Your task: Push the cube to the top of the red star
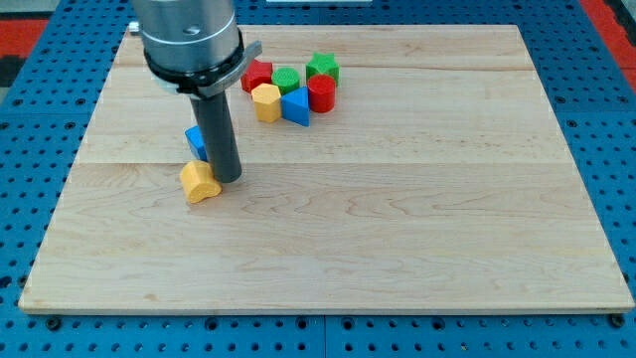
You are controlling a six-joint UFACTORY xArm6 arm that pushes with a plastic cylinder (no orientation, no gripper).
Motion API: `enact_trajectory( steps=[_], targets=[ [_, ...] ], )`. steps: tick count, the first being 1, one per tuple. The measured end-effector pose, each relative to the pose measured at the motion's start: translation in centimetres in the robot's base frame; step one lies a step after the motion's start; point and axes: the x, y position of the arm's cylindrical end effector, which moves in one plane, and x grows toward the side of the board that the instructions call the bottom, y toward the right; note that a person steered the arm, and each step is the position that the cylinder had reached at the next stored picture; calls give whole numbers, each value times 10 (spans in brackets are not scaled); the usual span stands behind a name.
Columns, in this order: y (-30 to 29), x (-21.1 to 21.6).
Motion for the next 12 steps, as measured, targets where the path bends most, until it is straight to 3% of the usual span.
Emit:
enact_trajectory(
  steps=[2,5,12],
  targets=[
    [-58,-86],
    [-51,-186],
    [9,-218]
  ],
)
